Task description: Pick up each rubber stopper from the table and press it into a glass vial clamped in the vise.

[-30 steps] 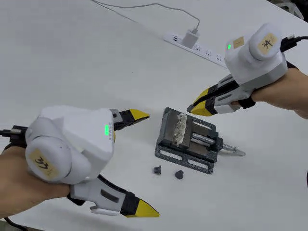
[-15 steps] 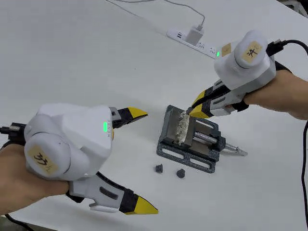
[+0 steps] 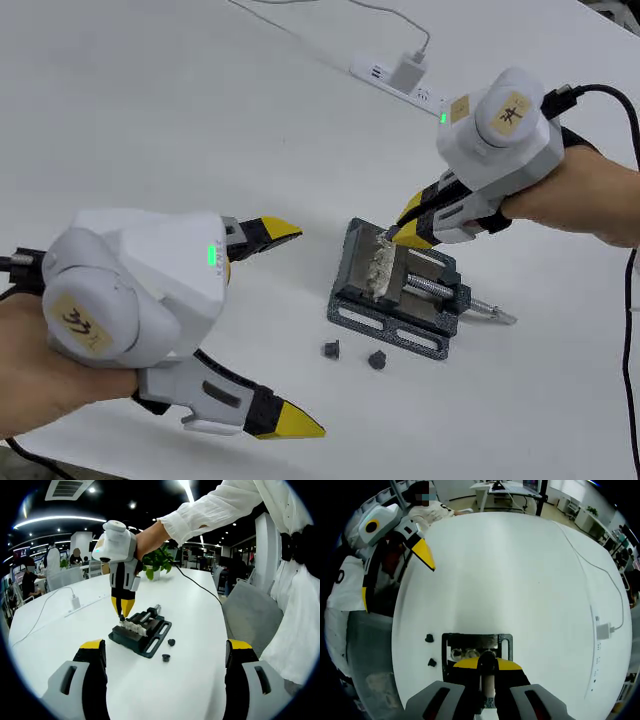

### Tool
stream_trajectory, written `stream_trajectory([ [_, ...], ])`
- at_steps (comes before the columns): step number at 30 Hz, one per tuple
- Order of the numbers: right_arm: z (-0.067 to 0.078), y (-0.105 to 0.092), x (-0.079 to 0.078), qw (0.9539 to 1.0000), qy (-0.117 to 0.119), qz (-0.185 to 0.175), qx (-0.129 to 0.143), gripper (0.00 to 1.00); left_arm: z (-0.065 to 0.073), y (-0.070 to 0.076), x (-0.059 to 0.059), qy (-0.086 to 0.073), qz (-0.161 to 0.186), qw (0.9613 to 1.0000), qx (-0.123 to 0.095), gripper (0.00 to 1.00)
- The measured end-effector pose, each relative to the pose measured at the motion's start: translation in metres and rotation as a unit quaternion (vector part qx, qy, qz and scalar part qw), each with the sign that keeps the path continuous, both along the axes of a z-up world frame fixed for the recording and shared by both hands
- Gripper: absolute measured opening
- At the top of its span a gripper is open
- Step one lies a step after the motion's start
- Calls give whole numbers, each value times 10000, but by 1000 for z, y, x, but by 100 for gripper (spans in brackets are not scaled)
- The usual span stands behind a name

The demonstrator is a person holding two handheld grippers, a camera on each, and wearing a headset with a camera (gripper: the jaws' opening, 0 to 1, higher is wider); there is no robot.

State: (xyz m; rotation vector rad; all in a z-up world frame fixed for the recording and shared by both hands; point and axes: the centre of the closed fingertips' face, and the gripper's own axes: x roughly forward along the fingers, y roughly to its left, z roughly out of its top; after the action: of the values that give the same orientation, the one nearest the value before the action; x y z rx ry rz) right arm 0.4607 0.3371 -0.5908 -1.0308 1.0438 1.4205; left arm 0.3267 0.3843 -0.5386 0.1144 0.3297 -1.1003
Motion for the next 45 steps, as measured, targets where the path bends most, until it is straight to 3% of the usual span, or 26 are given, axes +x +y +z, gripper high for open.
stream_trajectory([
  [16,-2,-1,-3,9999,-22,74,-139,5,0,-1,0,18,0,10000,-25,99],
  [23,0,0,-9,9992,-172,251,-263,5,1,-3,0,32,-12,10000,-51,98],
  [45,-4,0,-4,9986,-190,202,-449,5,3,-7,2,37,-64,9999,-87,97],
])
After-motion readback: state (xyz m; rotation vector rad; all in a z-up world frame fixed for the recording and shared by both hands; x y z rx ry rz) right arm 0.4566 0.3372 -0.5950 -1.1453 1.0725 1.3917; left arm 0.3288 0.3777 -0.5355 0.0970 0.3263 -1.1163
